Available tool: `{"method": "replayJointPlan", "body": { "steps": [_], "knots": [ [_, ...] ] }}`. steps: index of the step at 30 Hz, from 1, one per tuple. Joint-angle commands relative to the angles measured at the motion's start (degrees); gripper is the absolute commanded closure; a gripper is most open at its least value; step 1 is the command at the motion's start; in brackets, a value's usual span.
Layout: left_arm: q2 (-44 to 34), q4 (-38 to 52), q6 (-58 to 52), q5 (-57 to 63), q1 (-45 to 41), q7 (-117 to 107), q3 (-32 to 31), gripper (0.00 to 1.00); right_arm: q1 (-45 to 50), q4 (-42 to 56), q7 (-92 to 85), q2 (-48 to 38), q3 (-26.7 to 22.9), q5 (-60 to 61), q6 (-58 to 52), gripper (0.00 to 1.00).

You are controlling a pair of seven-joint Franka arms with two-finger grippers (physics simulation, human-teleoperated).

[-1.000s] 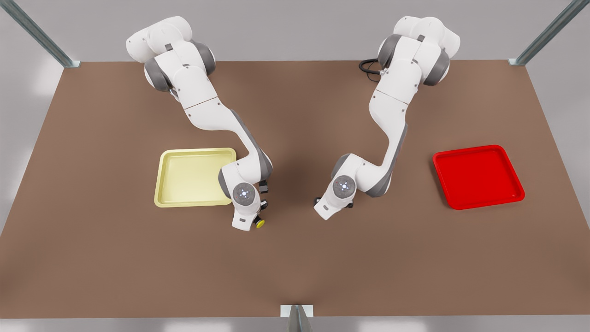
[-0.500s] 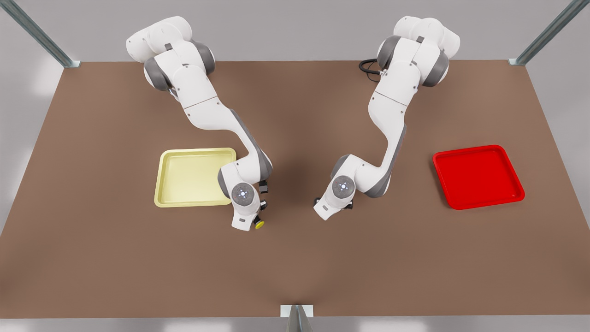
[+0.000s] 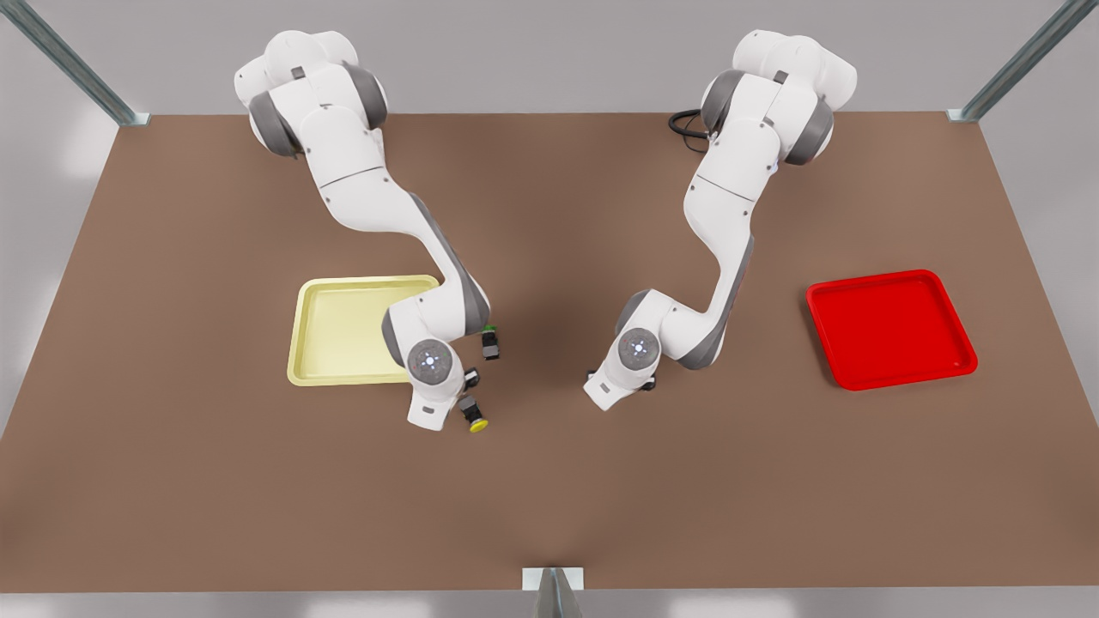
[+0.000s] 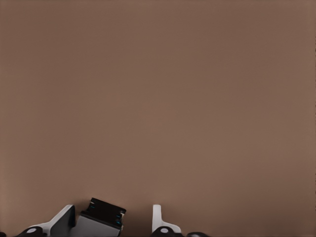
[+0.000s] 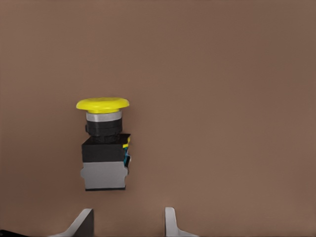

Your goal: Place the switches on the corresponding trays according to their colors

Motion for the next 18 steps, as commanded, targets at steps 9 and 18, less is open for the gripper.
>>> {"method": "replayJointPlan", "body": {
  "steps": [9,18],
  "knots": [
    [-0.18,0.09,-0.18,0.08,0.01,0.70,0.04,0.31,1.34,0.74,0.09,2.78,0.06,1.24,2.57,0.00],
    [-0.35,-0.17,-0.35,0.25,0.54,3.78,0.04,0.30,1.87,0.83,0.44,3.84,0.06,1.77,4.96,0.00]
  ]
}}
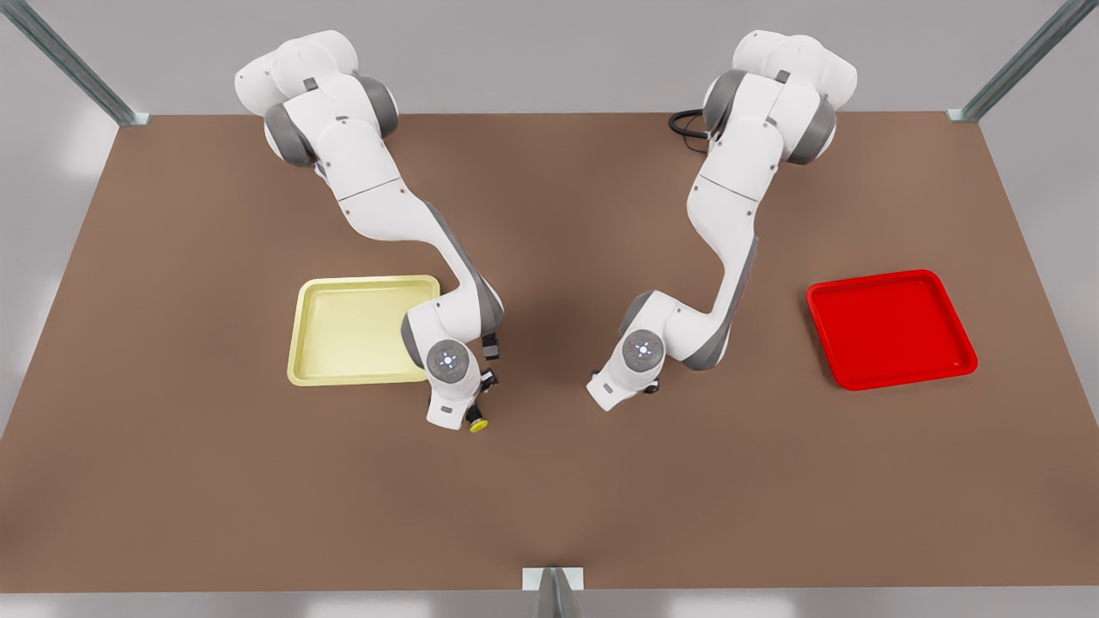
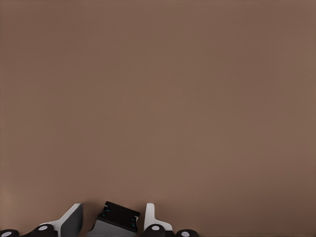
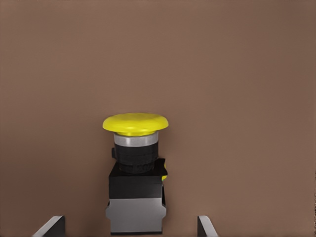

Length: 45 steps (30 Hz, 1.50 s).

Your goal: Place the switches on the corresponding trays according to their colors

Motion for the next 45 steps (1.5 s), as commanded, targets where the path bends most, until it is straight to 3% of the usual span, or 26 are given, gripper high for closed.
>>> {"method": "replayJointPlan", "body": {
  "steps": [1,3,7,8,10,11,23,24,25,27,30,33,45],
  "knots": [
    [-0.01,-0.09,-0.03,0.13,0.00,0.00,0.00,0.29,0.00,0.00,0.00,0.01,0.09,0.00,0.00,0.00],
    [-0.19,-0.35,-0.11,0.04,0.00,-0.18,0.00,0.02,0.00,1.14,0.00,1.07,0.00,0.00,0.09,0.00],
    [-0.36,-0.88,-0.29,-0.04,0.09,-0.26,0.00,0.00,0.00,2.02,0.09,2.03,0.09,0.09,0.09,0.00],
    [-0.45,-1.41,-0.11,-0.04,0.09,-0.26,0.00,0.01,0.00,2.02,0.09,2.30,0.09,0.09,0.09,0.00],
    [-0.45,-1.49,-0.03,-0.04,0.09,-0.26,0.00,0.29,0.18,2.55,0.09,2.74,0.09,0.09,0.09,0.00],
    [-0.45,-1.49,-0.03,-0.04,0.09,-0.26,0.00,0.34,0.26,2.90,0.09,2.91,0.09,0.09,0.09,0.00],
    [-0.45,-1.32,0.06,-0.04,0.00,-0.18,0.00,0.39,0.35,3.78,-0.26,3.97,0.17,0.09,2.20,0.00],
    [-0.54,-1.32,0.06,-0.04,0.00,-0.18,0.00,0.39,0.35,3.69,-0.35,3.97,0.09,0.09,2.20,0.09],
    [-0.54,-1.41,-0.03,-0.04,0.00,-0.18,0.00,0.39,0.35,3.69,-0.53,3.97,0.17,0.00,2.11,0.24],
    [-0.54,-1.40,0.06,-0.04,0.00,-0.26,0.00,0.42,0.35,3.78,-0.53,3.97,0.17,0.00,2.11,0.34],
    [-0.54,-1.41,0.06,-0.04,0.00,-0.18,0.00,0.45,0.26,3.78,-0.53,3.88,0.17,0.00,1.93,0.38],
    [-0.54,-1.41,0.15,-0.04,0.00,-0.18,0.00,0.50,0.26,3.78,-0.53,3.79,0.17,0.00,1.76,0.38],
    [-3.88,-2.99,-1.34,0.31,0.97,0.70,0.00,0.50,0.18,3.78,-0.62,3.26,0.17,0.00,1.23,0.41]
  ]
}}
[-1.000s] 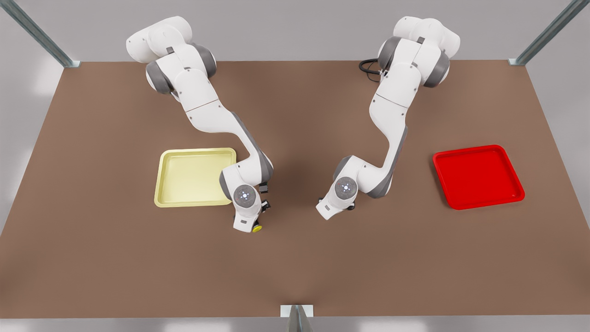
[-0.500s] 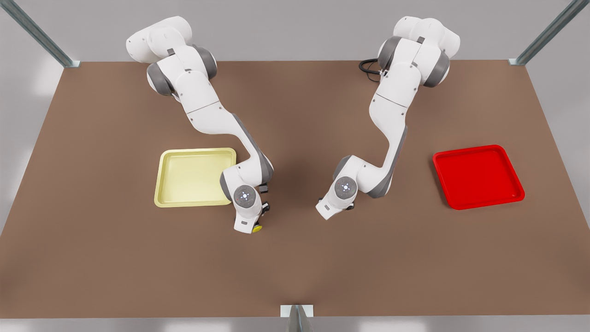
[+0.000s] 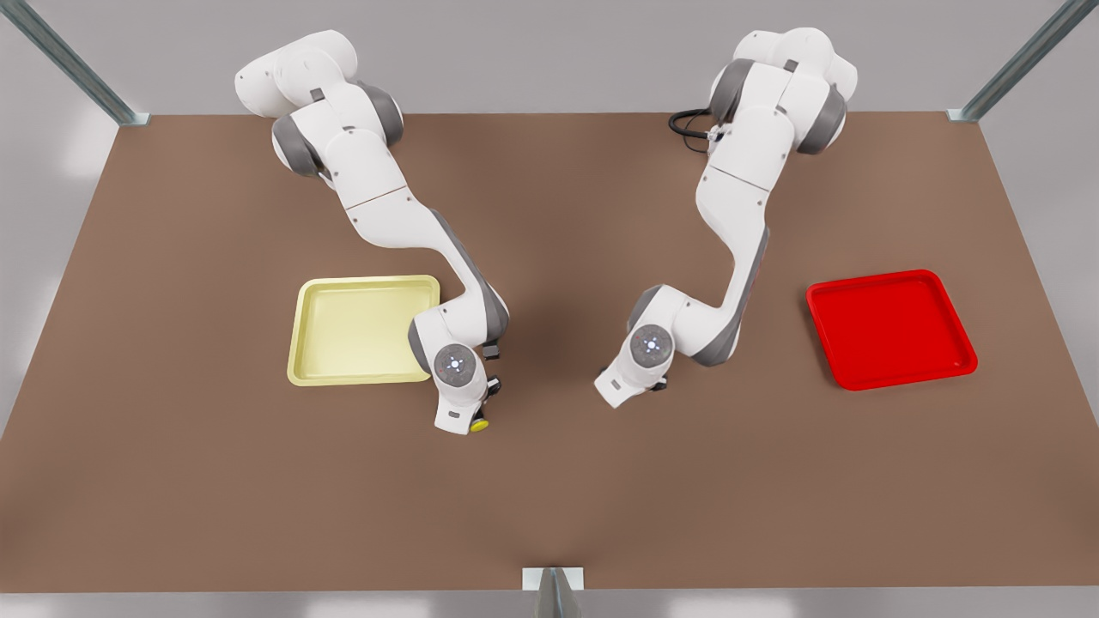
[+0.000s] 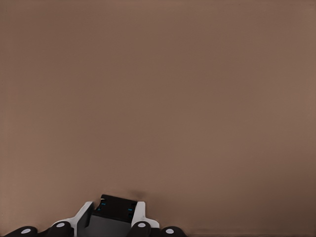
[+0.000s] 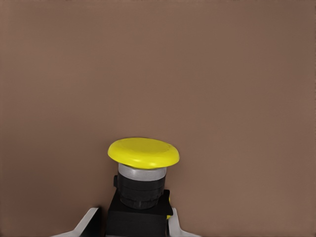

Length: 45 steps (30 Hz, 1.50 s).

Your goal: Place the switches on the corresponding trays according to their colors

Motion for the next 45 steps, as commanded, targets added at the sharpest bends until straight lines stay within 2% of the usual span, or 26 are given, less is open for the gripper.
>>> {"method": "replayJointPlan", "body": {
  "steps": [1,5,12,16,24,31,35,36,37,42,45],
  "knots": [
    [-0.88,-0.49,-0.46,-1.16,0.17,0.16,0.00,0.50,0.00,0.00,0.00,-0.02,0.00,0.00,0.00,0.41],
    [-8.97,-7.87,-2.65,-1.25,2.19,2.62,0.00,0.50,0.00,0.00,0.00,0.07,0.00,-0.17,0.09,0.43],
    [-28.22,-28.27,-3.27,-1.25,7.02,5.96,0.09,0.50,-0.09,0.00,0.00,-0.11,0.00,0.00,-0.09,0.44],
    [-31.04,-31.43,-3.36,-1.25,11.76,9.56,0.09,0.50,-0.26,0.00,0.00,-0.55,0.00,-0.26,-0.09,0.44],
    [-33.41,-34.16,-2.65,0.42,29.70,30.22,0.09,0.50,-0.35,-0.18,-0.18,-0.20,0.00,-0.53,0.09,0.48],
    [-33.06,-34.07,-2.57,4.37,43.85,44.02,0.09,0.49,-0.88,-0.09,-0.26,-1.16,0.17,-0.44,-0.09,0.48],
    [-31.83,-34.16,-2.48,4.64,48.42,48.76,0.00,0.49,-1.76,-2.72,-0.61,-4.15,0.26,-0.53,-0.18,0.48],
    [-31.74,-34.16,-2.39,4.81,48.77,48.76,0.09,0.45,-2.37,-4.39,-2.37,-5.47,0.26,-0.53,-0.18,0.48],
    [-31.65,-34.16,-1.95,4.81,49.03,48.68,0.09,0.00,-2.55,-6.50,-4.04,-6.87,0.26,-0.61,-0.18,0.48],
    [-31.65,-34.16,-1.16,4.90,49.65,48.59,0.00,0.00,-5.80,-17.84,-14.50,-17.95,-0.61,-3.69,-5.10,0.48],
    [-32.00,-34.16,-1.34,4.90,49.21,48.59,-0.09,0.00,-8.96,-30.05,-25.75,-24.71,-4.22,-6.06,-4.57,0.48]
  ]
}}
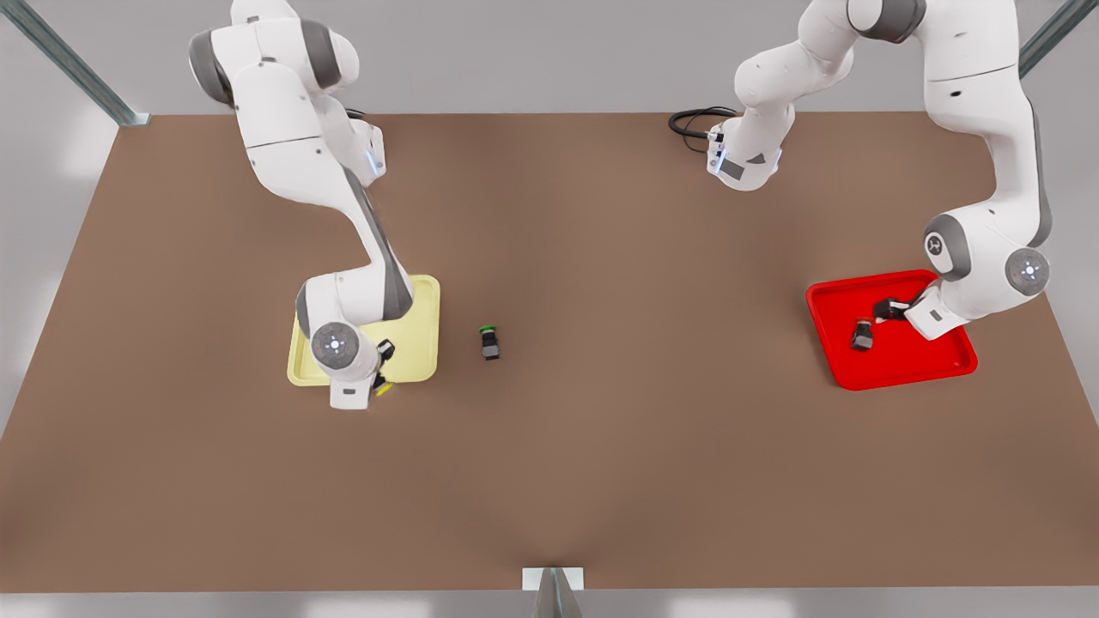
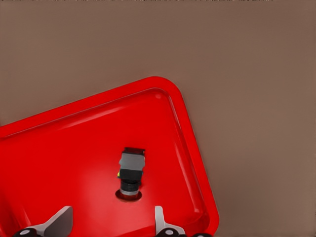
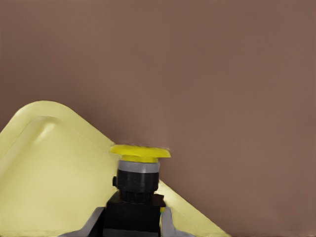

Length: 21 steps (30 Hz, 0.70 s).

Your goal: Place the switches on the corresponding trays according to their colors

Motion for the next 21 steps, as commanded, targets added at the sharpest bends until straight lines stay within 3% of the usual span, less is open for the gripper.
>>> {"method": "replayJointPlan", "body": {
  "steps": [1,3,4,5,8,12,13,15,16,17,18,21],
  "knots": [
    [-0.05,0.09,0.00,-0.16,-0.05,-0.09,-0.05,0.00,-0.08,-2.06,-1.60,-1.06,-1.18,-0.27,-0.30,0.48],
    [-1.28,0.97,-0.53,-0.24,-0.31,-0.79,-2.07,0.00,-0.96,-4.88,-3.98,-2.47,-1.72,-0.80,-3.02,0.46],
    [-1.55,2.20,-1.49,-0.24,-0.32,-0.79,-3.56,0.00,-0.78,-5.50,-3.89,-2.91,-1.63,-0.80,-6.36,0.07],
    [-2.07,5.53,-6.67,-0.33,-0.31,-5.09,-6.55,0.00,-0.69,-7.69,-3.72,-3.52,-1.63,-0.71,-6.72,0.00],
    [-2.16,15.29,-20.38,-0.33,-0.40,-25.30,-19.11,0.00,-0.78,-7.70,-3.98,-3.52,-1.19,-0.71,-7.42,0.00],
    [-2.07,27.86,-35.76,2.57,-2.60,-37.44,-27.82,0.00,-1.13,-4.28,-4.07,-3.88,-1.10,-0.80,-9.87,0.00],
    [-2.25,31.55,-40.68,3.27,-6.90,-37.97,-26.42,0.00,-1.83,4.24,-3.81,-3.61,-1.01,-1.32,-16.37,0.00],
    [-7.25,34.19,-47.46,2.48,-17.80,-39.82,-13.95,0.00,-3.77,27.07,-3.63,-2.73,-1.01,-3.70,-30.51,0.00],
    [-8.58,34.54,-48.86,2.22,-18.15,-39.38,-11.05,0.00,-4.73,35.26,-3.37,-3.26,-1.63,-3.70,-36.14,0.00],
    [-8.40,35.85,-49.83,0.30,-20.96,-37.80,-4.55,0.00,-6.23,36.95,-2.32,-8.07,-1.19,-3.78,-37.57,0.00],
    [-7.79,37.88,-50.18,-0.77,-21.06,-31.74,-2.33,0.00,-7.99,36.34,0.33,-12.66,-0.84,-3.87,-37.92,0.00],
    [-7.52,39.20,-50.19,-1.03,-20.79,-28.04,-1.46,0.00,-8.96,32.03,2.00,-17.94,2.41,-7.21,-37.04,0.00]
  ]
}}
